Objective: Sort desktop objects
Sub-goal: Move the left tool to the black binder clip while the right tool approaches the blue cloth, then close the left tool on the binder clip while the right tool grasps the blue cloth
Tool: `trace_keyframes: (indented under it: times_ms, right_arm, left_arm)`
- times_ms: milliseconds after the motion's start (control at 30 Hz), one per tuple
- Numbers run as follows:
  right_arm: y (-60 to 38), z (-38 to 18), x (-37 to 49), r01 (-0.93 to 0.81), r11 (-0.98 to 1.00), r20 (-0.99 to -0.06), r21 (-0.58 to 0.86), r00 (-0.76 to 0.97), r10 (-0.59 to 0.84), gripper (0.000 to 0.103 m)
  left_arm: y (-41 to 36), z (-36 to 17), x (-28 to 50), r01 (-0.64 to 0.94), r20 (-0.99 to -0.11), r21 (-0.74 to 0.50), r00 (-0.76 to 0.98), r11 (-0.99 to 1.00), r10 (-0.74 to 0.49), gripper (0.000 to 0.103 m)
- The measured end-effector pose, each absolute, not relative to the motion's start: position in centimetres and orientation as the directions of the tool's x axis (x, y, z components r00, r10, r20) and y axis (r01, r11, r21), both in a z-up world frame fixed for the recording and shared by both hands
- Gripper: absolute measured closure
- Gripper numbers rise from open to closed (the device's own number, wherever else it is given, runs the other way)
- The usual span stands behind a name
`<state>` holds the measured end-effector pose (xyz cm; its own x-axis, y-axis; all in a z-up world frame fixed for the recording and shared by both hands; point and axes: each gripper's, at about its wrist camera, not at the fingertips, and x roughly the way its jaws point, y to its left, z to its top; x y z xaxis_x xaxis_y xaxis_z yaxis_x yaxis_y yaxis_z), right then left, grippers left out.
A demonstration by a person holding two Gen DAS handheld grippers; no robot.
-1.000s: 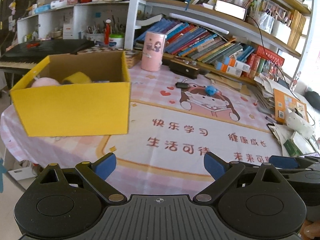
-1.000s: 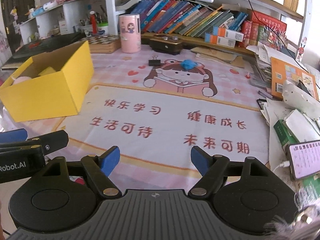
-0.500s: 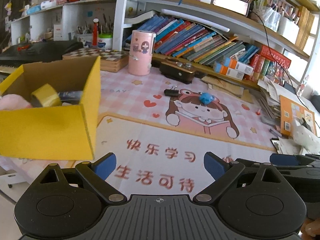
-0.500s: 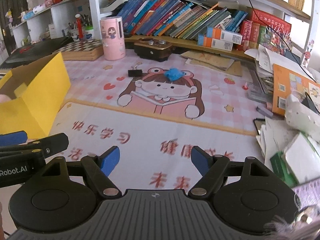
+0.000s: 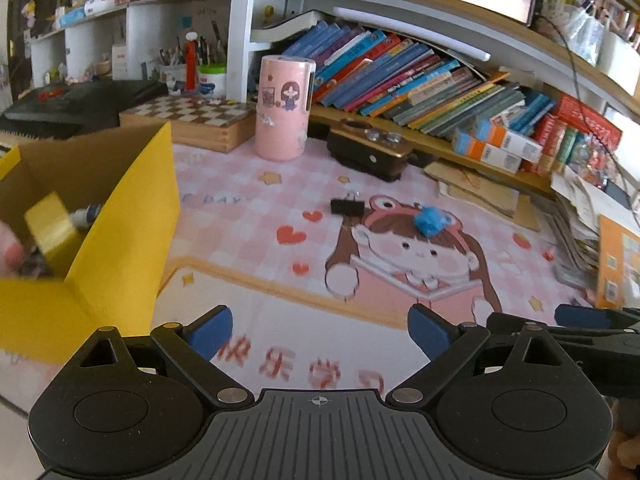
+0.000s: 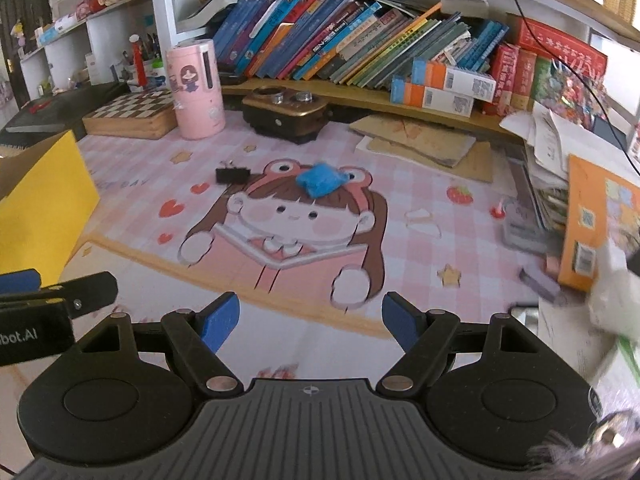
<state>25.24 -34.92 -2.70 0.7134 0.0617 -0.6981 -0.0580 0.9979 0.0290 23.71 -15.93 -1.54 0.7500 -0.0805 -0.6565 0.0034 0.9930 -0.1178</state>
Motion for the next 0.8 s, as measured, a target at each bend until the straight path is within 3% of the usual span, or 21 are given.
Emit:
trace_keyframes:
  times_ms: [333,800]
  right_arm:
    - [-36.4,-3.9,32.3,-0.120,0.993,-0.669,0.003,0.738,0.092,0.025]
    - [-38.4,-7.6,41.8,-0.276,0.961,-0.601,-0.010,0.770,0.215,0.027]
  left_arm:
    - [-18.6,-2.4,30.5,0.000,-0.646,-0.064,0.762,0.998,-0.041,0.007]
    - [-19.5,-6.4,39.1,-0.049,-0.641,-0.110,0.767,0.993,-0.033,0.009]
